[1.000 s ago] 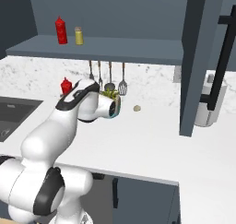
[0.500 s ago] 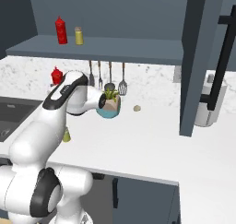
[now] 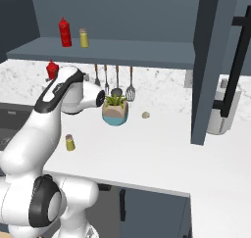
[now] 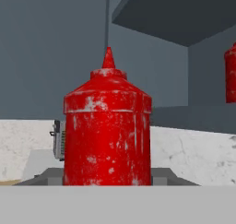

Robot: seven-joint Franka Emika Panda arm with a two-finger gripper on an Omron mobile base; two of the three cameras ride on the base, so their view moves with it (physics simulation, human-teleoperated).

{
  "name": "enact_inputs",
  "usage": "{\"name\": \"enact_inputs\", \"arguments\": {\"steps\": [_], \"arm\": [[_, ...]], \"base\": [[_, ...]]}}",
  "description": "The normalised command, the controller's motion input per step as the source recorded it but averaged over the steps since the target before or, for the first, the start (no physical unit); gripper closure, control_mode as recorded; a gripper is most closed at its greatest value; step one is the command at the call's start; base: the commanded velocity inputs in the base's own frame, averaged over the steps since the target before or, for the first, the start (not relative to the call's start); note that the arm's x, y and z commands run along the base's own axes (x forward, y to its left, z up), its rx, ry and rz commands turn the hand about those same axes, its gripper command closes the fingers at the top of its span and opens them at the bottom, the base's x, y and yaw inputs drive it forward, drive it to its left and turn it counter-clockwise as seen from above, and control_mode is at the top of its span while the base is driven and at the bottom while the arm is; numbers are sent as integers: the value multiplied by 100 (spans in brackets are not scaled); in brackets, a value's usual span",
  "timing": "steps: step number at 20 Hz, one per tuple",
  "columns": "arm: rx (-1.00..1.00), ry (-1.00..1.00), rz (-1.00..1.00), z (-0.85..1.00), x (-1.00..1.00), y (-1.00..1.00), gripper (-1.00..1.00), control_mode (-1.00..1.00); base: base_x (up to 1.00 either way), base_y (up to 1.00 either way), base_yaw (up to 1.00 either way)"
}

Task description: Put the shaker and condiment bottle from the counter next to their counterparts in the cabinet.

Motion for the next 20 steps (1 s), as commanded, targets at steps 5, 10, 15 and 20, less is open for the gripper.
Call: {"name": "enact_inputs", "arguments": {"steps": [5,10,15,20], "arm": [[2,-6,-6,48,-1,1,100,-100],[0,-9,-5,51,-9,0,100,-100],[0,-7,-5,39,-7,3,100,-100],[-2,-1,-6,33,5,10,100,-100]], "base": [[0,0,0],[0,0,0],[0,0,0],[0,0,0]]}}
